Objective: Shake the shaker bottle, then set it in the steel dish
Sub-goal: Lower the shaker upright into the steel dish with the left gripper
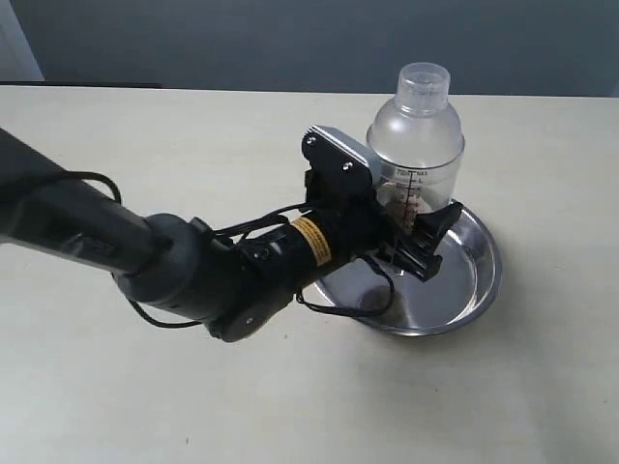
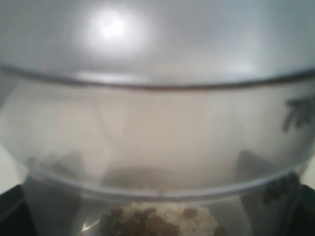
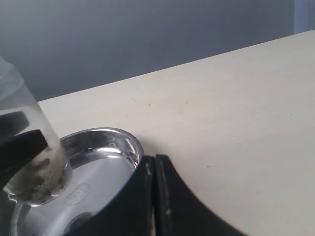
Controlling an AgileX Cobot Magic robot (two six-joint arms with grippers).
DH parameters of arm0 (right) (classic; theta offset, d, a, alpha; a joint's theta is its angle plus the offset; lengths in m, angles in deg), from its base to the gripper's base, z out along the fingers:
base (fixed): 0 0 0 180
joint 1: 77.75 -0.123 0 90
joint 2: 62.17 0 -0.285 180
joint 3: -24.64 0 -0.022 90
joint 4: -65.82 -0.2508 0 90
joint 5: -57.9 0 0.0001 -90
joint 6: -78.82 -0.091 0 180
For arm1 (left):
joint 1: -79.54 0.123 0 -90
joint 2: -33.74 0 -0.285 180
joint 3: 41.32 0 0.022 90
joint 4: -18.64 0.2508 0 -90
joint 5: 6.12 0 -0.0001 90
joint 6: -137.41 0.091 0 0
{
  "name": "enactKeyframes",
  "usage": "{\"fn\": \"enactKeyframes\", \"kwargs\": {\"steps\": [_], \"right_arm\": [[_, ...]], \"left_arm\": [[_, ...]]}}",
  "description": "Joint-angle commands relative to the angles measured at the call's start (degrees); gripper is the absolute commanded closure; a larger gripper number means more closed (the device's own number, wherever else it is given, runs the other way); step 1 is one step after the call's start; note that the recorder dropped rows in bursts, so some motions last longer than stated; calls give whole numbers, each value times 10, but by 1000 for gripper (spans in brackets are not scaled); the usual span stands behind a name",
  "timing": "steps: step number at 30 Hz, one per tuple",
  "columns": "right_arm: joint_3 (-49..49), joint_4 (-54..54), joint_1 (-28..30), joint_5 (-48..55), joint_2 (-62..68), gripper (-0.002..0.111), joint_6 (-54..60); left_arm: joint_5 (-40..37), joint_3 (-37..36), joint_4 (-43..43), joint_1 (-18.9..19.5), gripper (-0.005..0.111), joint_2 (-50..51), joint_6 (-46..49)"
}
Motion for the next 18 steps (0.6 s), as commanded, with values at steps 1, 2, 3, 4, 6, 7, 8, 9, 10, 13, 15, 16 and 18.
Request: {"fn": "enactKeyframes", "kwargs": {"steps": [1,2,3,4,6,7,8,9,10,13,15,16,18], "right_arm": [[-1,0,-1,-6,-2,109,4],[-1,0,-1,-6,-2,109,4],[-1,0,-1,-6,-2,109,4],[-1,0,-1,-6,-2,109,4],[-1,0,-1,-6,-2,109,4],[-1,0,-1,-6,-2,109,4],[-1,0,-1,-6,-2,109,4],[-1,0,-1,-6,-2,109,4],[-1,0,-1,-6,-2,109,4],[-1,0,-1,-6,-2,109,4],[-1,0,-1,-6,-2,109,4],[-1,0,-1,-6,-2,109,4],[-1,0,-1,-6,-2,109,4]], "left_arm": [[18,30,-10,-1,107,23,13],[14,34,-11,-1,107,29,16],[12,39,-19,-1,107,36,24],[12,45,-19,-1,107,43,25],[12,53,-19,-1,107,53,26],[12,55,-19,-1,107,59,26],[12,58,-19,-1,107,61,26],[11,61,-19,-1,107,64,29],[9,62,-23,-1,107,65,33],[5,63,-39,-1,107,66,34],[5,64,-46,-1,105,66,34],[3,64,-49,-1,104,66,34],[1,64,-49,-1,95,67,34]]}}
